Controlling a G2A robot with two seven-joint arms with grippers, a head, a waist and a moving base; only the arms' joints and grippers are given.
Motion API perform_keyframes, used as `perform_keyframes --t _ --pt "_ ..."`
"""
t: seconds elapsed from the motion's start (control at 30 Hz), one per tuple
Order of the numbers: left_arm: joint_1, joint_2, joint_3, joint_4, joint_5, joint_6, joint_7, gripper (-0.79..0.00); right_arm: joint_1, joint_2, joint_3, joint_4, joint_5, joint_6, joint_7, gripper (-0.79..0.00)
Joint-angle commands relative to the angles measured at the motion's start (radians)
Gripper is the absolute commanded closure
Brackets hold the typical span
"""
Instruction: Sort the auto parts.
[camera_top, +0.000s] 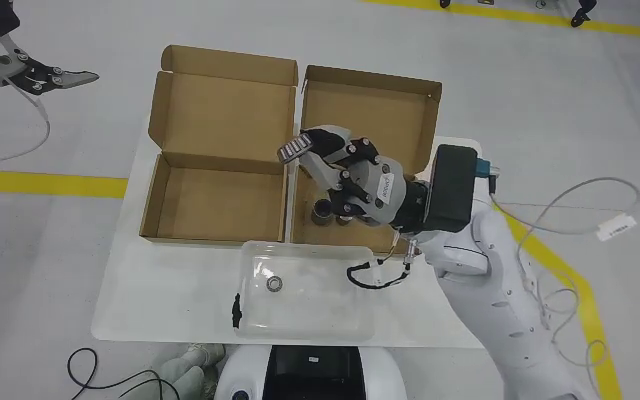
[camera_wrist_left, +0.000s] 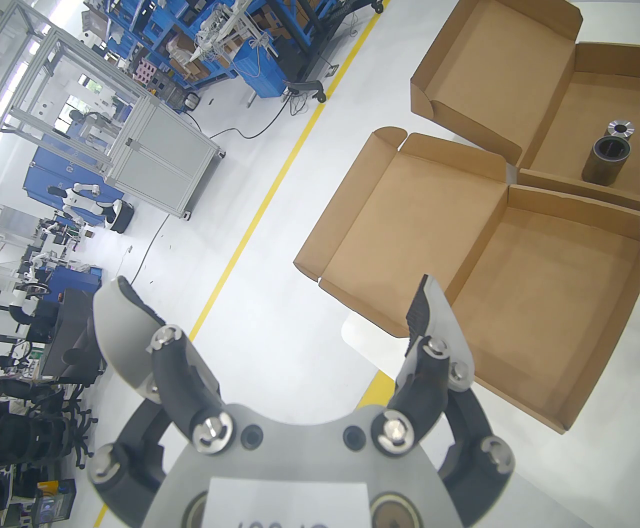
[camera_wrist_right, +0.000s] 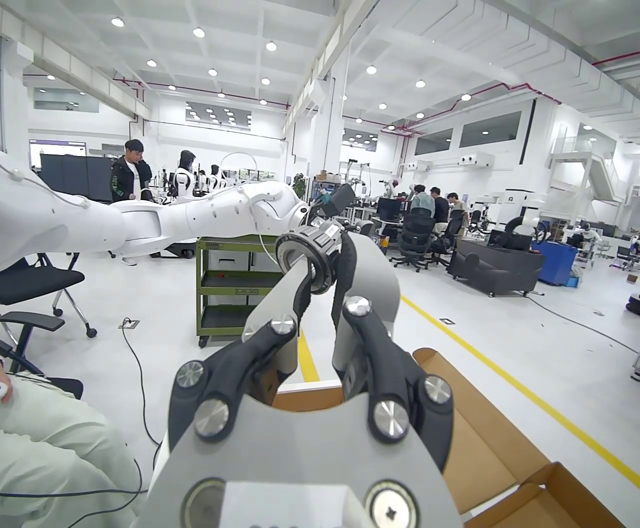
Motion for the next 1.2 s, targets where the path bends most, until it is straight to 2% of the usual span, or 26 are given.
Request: perform_keyframes --t 0.0,0.3,0.6,0.93,1.17 --pt "0.0 0.0 0.0 0.0 0.0 0.0 0.0 -0.785 -0.007 0.0 -0.002 0.005 -0.008 0.002 0.003 0.0" --pt "0.0 0.0 0.0 0.0 0.0 0.0 0.0 -0.785 -0.032 -0.005 -0.031 0.066 -0.051 0.022 -0.005 0.0" --pt "0.0 0.0 0.0 0.0 0.0 0.0 0.0 -0.785 0.016 -0.025 -0.089 0.284 -0.031 0.058 -0.001 0.0" --pt "0.0 0.0 0.0 0.0 0.0 0.0 0.0 -0.785 0.092 -0.069 -0.188 0.564 0.023 0.076 -0.078 0.0" --pt "0.0 0.0 0.0 0.0 0.0 0.0 0.0 -0.785 0.161 -0.11 -0.274 0.702 0.024 0.136 -0.01 0.0"
